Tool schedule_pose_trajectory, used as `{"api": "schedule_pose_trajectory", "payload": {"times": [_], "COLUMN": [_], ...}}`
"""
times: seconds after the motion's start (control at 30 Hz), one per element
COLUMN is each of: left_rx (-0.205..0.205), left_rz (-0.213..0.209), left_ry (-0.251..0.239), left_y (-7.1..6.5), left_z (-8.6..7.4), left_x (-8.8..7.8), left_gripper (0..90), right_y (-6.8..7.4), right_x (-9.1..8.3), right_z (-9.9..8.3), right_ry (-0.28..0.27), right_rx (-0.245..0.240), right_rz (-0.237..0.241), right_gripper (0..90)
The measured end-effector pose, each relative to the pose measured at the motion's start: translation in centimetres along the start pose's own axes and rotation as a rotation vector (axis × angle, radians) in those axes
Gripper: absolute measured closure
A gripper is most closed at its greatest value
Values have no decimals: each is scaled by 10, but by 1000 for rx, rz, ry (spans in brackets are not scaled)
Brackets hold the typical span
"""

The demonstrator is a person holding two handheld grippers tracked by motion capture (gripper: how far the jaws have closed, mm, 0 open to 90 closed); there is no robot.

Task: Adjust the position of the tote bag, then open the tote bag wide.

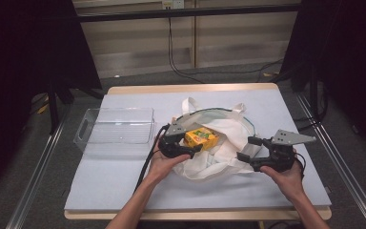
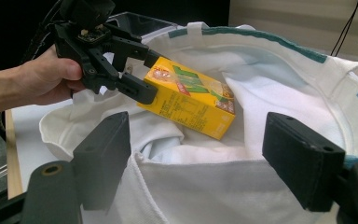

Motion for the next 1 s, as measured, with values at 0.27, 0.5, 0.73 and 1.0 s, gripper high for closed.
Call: {"api": "schedule_pose_trajectory", "payload": {"times": [0.27,0.5,0.73,1.0], "left_rx": [-21,-28,-21,-25], "left_rz": [6,2,-16,-45], "left_ry": [-4,-22,-26,-37], "left_y": [-1,-3,-8,-9], "left_z": [4,8,13,16], "left_x": [-11,-24,-34,-43], "left_gripper": [274,274,274,274], "right_y": [4,3,3,8], "right_x": [0,-3,-5,-5], "right_z": [-2,-4,-3,-6], "right_ry": [-2,-3,-15,-21], "right_rx": [-7,-4,0,3], "right_rz": [2,-3,-7,-9], "right_gripper": [232,232,232,223]}}
Point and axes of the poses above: each handheld gripper's, and its own axes: x roughly forward along the jaws, z roughly out of its top, y roughly to its left, the point moved 2 cm from there along x, roughly forward along the jaws, and after that the axes turned 14 degrees about -z, right-handed, at the moved point
